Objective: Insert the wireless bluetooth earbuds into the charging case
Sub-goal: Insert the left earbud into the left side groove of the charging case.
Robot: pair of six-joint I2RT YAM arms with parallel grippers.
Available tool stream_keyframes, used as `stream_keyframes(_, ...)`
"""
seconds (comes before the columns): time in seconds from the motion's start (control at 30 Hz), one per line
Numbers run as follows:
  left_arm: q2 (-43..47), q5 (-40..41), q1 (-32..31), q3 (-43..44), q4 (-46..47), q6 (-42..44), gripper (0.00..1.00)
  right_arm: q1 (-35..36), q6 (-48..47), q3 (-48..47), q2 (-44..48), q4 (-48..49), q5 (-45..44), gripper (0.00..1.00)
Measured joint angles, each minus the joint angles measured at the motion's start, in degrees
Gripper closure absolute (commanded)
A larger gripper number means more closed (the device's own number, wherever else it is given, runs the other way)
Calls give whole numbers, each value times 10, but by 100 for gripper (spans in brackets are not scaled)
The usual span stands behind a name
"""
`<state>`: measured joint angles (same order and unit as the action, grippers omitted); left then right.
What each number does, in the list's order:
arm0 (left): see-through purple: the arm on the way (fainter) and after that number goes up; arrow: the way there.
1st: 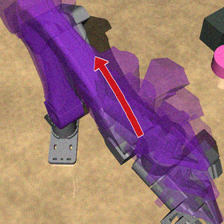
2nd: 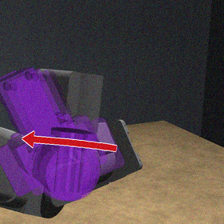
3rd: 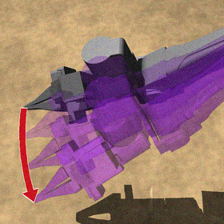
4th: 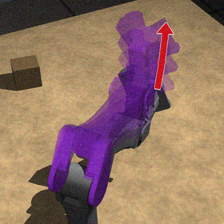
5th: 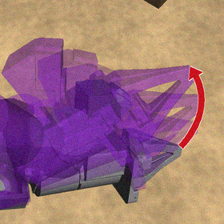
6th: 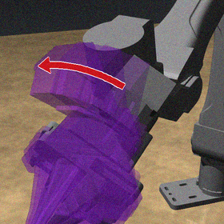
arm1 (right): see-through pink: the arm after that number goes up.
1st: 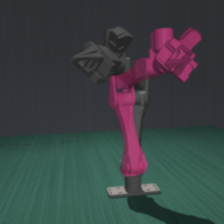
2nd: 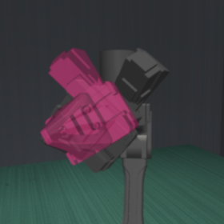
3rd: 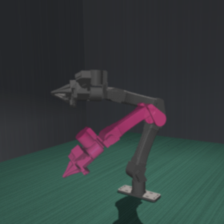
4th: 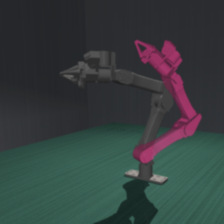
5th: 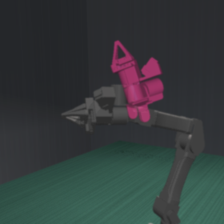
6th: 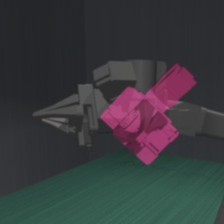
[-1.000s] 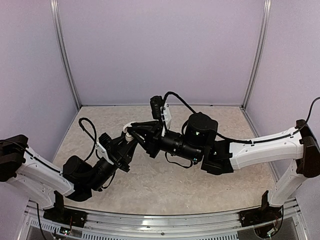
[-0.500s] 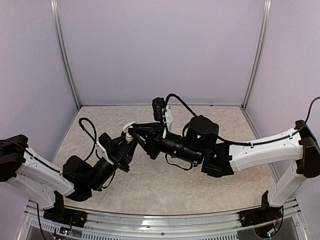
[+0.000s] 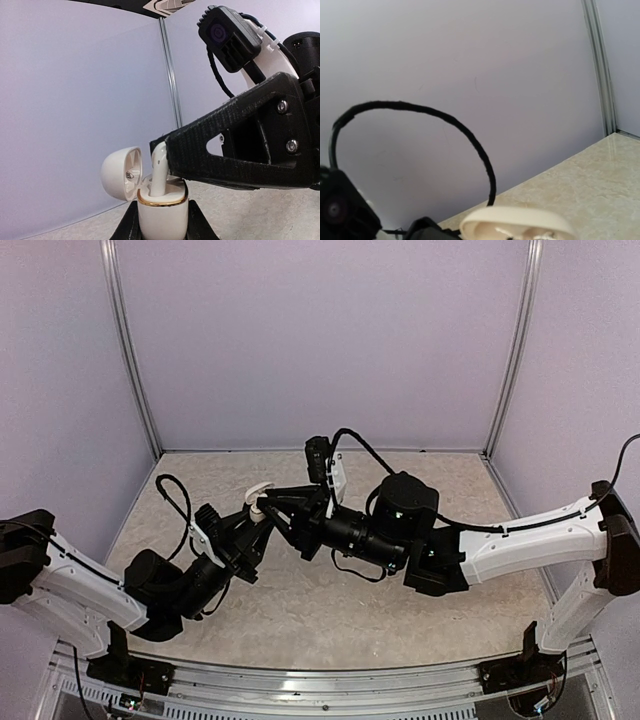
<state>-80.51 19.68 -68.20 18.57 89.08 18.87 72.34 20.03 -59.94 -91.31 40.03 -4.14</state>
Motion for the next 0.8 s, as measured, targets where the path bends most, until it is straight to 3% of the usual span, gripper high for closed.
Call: stream_keyframes(0.8, 0, -32, 4, 0, 0, -19, 100, 7, -4, 4, 11, -8, 0, 70)
